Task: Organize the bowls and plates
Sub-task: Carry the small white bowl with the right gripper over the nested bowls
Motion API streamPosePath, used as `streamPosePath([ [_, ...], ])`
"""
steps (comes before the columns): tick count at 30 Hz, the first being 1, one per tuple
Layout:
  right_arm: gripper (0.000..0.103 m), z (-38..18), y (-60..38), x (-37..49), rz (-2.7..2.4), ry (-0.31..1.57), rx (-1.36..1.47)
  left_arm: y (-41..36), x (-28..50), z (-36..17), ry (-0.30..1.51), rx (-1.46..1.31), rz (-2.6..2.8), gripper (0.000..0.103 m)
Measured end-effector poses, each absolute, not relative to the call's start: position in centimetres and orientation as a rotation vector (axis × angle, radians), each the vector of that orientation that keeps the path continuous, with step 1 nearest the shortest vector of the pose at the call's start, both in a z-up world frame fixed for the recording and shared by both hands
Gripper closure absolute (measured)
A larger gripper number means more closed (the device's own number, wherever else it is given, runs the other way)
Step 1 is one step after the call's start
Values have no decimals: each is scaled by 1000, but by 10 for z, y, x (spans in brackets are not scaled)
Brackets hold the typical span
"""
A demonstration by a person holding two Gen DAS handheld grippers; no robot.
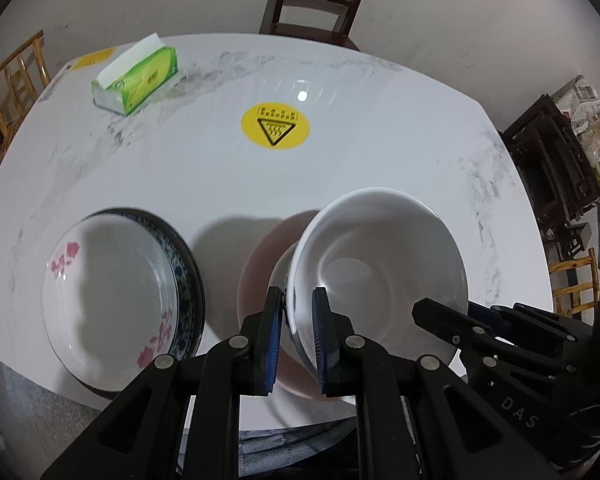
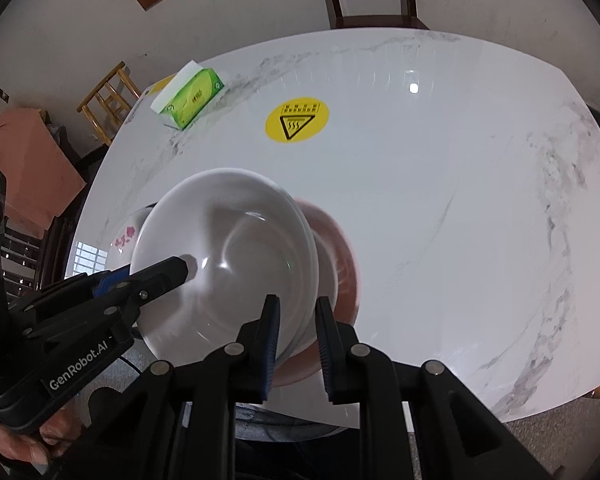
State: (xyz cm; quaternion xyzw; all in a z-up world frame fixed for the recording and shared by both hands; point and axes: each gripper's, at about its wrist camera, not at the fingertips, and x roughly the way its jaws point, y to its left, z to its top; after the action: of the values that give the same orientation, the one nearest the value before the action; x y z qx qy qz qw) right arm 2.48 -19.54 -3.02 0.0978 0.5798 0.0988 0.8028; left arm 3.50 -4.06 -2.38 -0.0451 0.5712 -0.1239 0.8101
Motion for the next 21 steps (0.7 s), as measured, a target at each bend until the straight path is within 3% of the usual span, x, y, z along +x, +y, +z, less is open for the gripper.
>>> streamPosePath([
  [21, 83, -53, -185, 28, 193, 1278, 183, -39, 37, -55, 1262, -106, -255, 91],
])
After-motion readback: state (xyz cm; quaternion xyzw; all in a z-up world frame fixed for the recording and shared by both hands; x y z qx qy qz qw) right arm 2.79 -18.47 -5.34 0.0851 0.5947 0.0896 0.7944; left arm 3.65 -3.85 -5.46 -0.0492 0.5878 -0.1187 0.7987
